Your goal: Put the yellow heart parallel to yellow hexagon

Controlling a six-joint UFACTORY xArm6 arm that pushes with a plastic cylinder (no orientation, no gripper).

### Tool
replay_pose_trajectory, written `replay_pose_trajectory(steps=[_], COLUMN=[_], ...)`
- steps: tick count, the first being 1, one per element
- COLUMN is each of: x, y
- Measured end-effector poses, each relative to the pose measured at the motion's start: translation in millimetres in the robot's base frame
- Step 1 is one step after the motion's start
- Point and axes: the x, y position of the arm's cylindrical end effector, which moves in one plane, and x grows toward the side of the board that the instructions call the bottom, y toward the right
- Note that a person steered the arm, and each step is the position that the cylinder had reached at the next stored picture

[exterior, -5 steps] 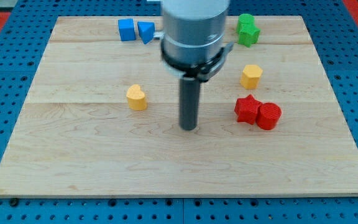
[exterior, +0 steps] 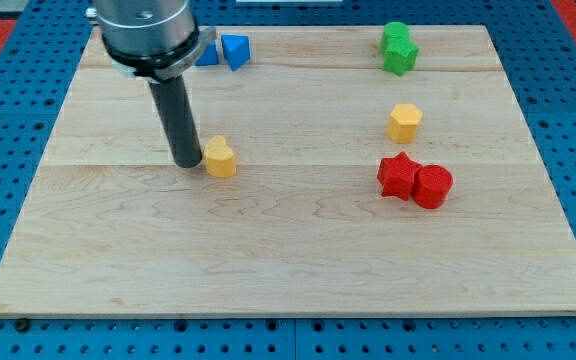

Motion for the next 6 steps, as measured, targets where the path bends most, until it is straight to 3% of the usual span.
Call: replay_pose_trajectory(steps=[2,3,6], x=[13.2,-4.7,-28.3], y=[76.4,125.6,110.4])
